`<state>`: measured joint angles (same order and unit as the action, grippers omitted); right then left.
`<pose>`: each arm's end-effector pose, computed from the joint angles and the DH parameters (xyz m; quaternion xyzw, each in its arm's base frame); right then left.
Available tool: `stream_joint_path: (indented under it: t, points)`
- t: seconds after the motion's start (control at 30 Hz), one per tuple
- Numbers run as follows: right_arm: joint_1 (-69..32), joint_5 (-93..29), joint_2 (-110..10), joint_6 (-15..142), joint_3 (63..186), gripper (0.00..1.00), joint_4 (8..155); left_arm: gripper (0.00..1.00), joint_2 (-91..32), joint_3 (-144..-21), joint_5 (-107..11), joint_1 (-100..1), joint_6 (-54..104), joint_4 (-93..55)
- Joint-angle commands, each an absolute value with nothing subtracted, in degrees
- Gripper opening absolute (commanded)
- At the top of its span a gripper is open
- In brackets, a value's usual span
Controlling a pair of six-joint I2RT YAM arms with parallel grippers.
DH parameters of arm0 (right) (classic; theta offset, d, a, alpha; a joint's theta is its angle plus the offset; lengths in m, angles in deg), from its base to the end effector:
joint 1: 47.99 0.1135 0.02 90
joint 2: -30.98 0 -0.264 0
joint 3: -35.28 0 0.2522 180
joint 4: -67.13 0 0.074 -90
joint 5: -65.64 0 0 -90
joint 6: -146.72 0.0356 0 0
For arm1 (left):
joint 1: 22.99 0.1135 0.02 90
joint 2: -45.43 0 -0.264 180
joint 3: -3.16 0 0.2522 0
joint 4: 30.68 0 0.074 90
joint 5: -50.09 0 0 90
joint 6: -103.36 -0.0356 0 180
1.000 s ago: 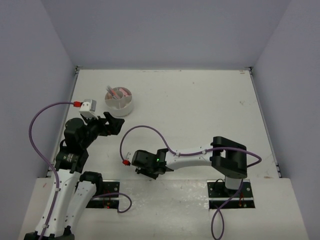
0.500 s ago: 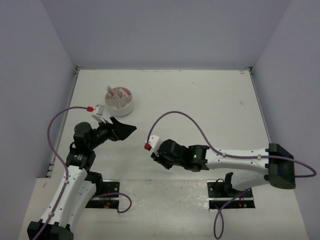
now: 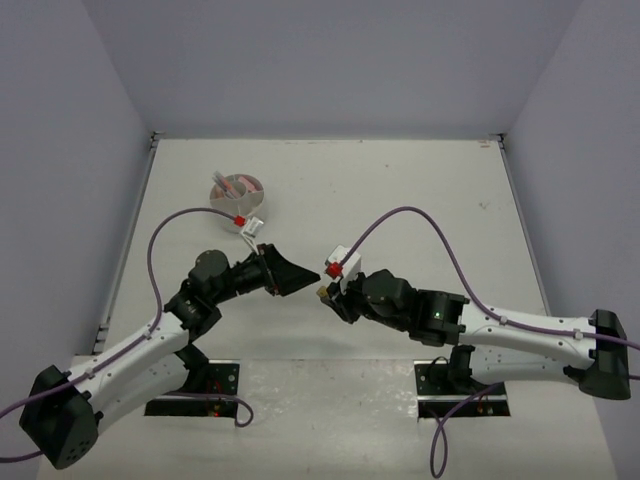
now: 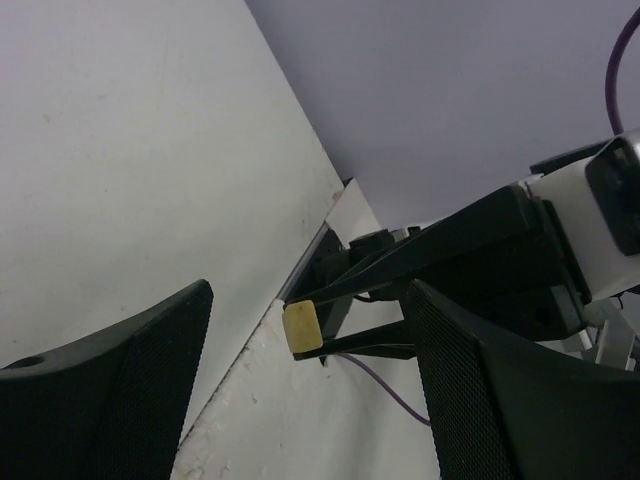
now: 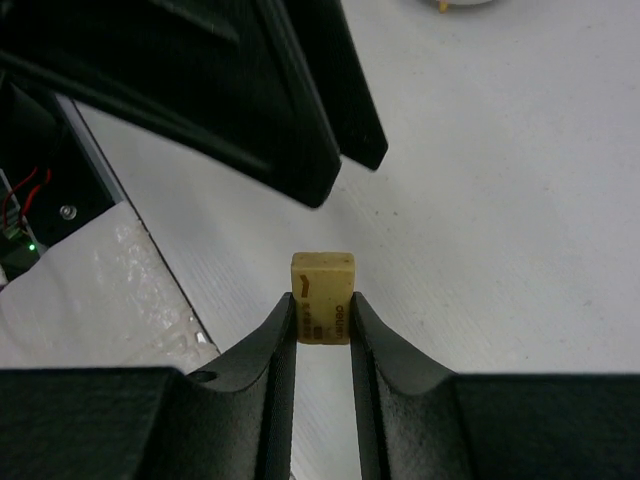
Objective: Sort the stationery into containers
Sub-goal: Place the stationery in the storage box.
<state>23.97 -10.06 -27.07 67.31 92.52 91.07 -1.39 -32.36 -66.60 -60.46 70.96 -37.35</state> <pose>0.0799 0.2169 0.2885 -0.3687 0.7529 0.2741 0.4712 0.1428 -0.1296 0.2481 0.0291 0.7316 -0.6012 0.3202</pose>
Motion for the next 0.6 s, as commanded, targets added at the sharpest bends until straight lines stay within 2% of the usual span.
stream_joint_path:
  t: [0.0,0.17,0.47,0.5,0.57]
  points:
    - [23.12,-4.32,-25.04,70.19,92.88,0.00,89.37,0.71,-3.68,-34.60,-62.01,-63.93,70.72,-42.39]
    - [22.15,-3.85,-24.25,71.77,93.07,0.00,89.59,0.56,-5.57,-35.06,-61.70,-66.46,70.52,-44.15]
    - [22.07,-7.42,-24.79,71.85,94.83,0.00,89.60,0.54,-10.32,-36.78,-60.95,-69.74,70.12,-46.12]
    - [22.14,-7.56,-24.53,71.92,94.83,0.00,89.66,0.47,-10.48,-36.71,-60.63,-69.67,69.95,-46.27]
    - [22.15,-7.20,-23.88,72.02,94.59,0.00,89.59,0.40,-10.70,-36.66,-60.57,-69.70,69.93,-46.41]
